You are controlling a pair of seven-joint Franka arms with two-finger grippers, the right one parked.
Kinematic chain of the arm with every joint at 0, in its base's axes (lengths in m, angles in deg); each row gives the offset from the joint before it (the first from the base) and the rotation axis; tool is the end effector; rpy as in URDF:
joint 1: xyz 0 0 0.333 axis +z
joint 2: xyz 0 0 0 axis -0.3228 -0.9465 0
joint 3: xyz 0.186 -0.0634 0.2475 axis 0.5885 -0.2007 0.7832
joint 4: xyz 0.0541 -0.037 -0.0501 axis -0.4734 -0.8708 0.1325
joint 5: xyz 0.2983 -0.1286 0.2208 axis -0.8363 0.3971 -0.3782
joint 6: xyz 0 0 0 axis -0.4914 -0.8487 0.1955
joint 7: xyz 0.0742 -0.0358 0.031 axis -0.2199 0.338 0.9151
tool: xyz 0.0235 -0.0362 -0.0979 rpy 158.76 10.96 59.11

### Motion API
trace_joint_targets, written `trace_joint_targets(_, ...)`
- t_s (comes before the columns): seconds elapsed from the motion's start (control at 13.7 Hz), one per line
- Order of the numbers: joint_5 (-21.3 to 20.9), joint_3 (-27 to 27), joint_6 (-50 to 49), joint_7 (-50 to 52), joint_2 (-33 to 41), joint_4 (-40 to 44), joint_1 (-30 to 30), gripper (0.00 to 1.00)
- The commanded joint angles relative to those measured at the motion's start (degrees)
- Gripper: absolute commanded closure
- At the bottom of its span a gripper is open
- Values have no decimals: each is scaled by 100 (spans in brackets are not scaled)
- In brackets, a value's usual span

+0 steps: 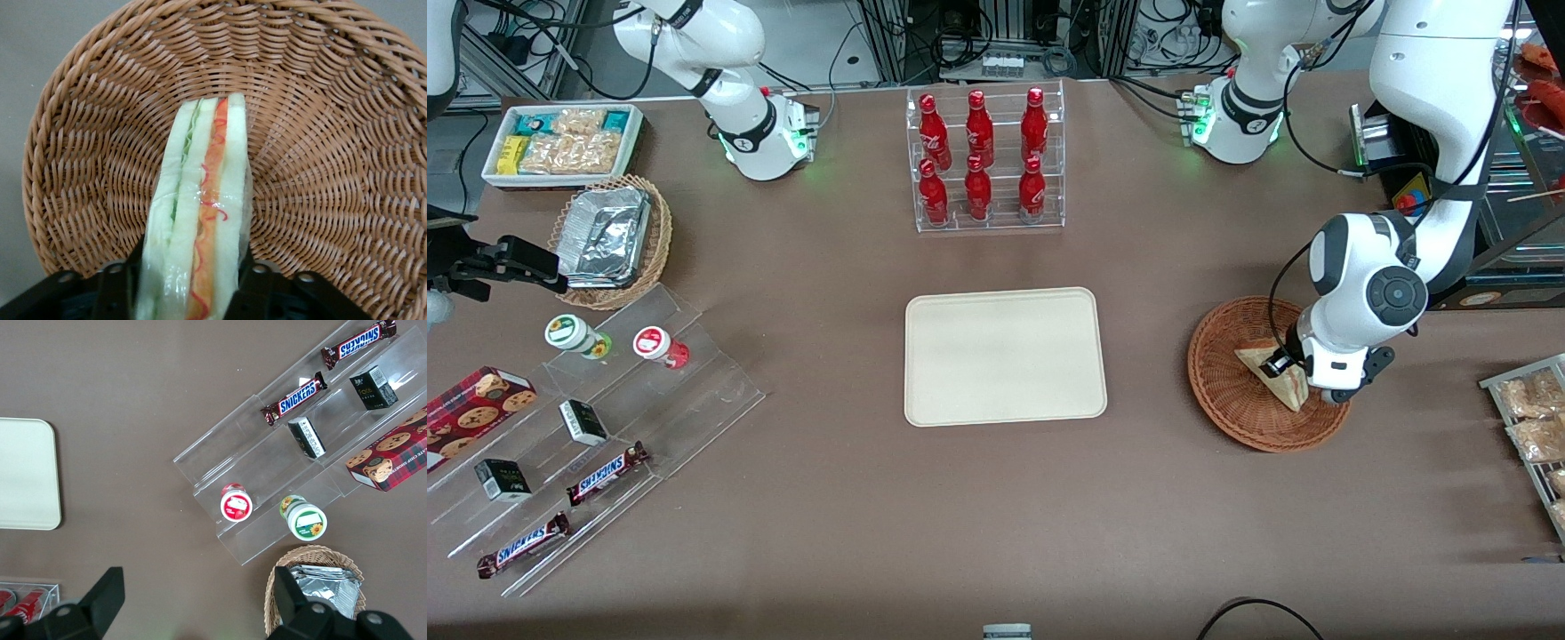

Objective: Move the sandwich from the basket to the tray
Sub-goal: 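Lower the left gripper over the wrapped sandwich and close on it, then lift the sandwich out of the basket and carry it to the cream tray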

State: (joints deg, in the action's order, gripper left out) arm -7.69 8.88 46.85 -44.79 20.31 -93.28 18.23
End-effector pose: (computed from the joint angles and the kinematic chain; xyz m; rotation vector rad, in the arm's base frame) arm 0.5569 -0.0383 0.2449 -2.9099 -0.9920 0.1285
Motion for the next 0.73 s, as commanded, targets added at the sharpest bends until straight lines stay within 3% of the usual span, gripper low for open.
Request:
trace_joint_targets(0.0, -136, 17, -496, 188, 74, 288, -62, 100)
trace_joint_targets(0.37, -154, -36, -2008, 110, 240, 1229, -202, 100)
trace_joint_targets(0.66, -224, -36, -2529, -66, 223, 1687, -668, 100)
